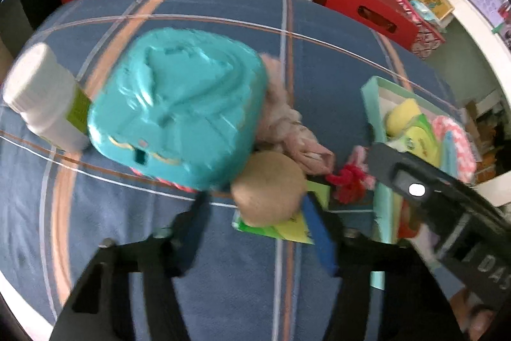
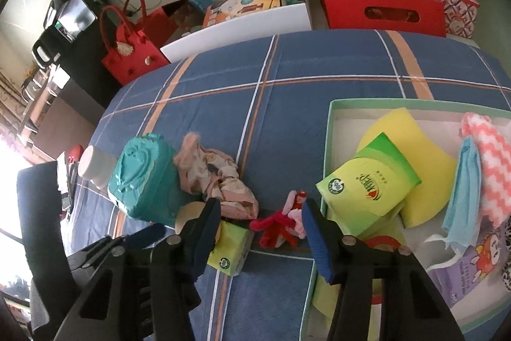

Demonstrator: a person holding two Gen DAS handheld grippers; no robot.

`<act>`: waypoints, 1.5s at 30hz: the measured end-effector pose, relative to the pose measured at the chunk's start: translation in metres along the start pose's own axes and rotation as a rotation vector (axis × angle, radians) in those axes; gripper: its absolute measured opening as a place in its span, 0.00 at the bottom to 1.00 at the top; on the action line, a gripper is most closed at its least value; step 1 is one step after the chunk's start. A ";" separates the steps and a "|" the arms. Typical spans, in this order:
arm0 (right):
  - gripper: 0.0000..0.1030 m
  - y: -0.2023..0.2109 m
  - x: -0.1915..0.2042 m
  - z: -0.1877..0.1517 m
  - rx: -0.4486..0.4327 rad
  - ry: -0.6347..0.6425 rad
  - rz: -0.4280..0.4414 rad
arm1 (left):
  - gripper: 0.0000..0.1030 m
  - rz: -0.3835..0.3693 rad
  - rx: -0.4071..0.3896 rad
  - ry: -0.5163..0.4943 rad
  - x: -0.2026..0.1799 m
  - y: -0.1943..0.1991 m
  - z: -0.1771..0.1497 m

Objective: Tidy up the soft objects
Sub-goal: 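Reach the left tool to the round tan wrapped cake and grasp it, then grasp the red plush toy with the right tool while the left tool holds the cake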

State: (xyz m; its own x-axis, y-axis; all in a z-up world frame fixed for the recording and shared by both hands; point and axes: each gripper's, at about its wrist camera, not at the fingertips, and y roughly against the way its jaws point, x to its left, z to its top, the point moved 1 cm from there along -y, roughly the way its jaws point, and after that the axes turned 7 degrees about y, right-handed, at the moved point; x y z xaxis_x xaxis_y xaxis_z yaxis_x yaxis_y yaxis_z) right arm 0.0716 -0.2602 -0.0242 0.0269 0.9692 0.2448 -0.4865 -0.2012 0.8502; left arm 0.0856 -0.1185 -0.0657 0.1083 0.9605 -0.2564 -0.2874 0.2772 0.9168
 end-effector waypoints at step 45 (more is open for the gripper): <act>0.29 -0.049 0.010 -0.012 0.180 0.110 -0.124 | 0.39 -0.164 0.054 0.092 0.031 0.017 -0.005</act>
State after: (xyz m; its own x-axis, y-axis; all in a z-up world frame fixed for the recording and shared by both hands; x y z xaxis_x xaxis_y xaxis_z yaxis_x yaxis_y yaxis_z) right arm 0.0849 -0.2394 -0.0690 -0.0237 0.9957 0.0896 -0.3214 -0.0924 0.9424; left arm 0.0794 -0.0843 -0.0597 0.0613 0.9016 -0.4281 -0.2215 0.4305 0.8750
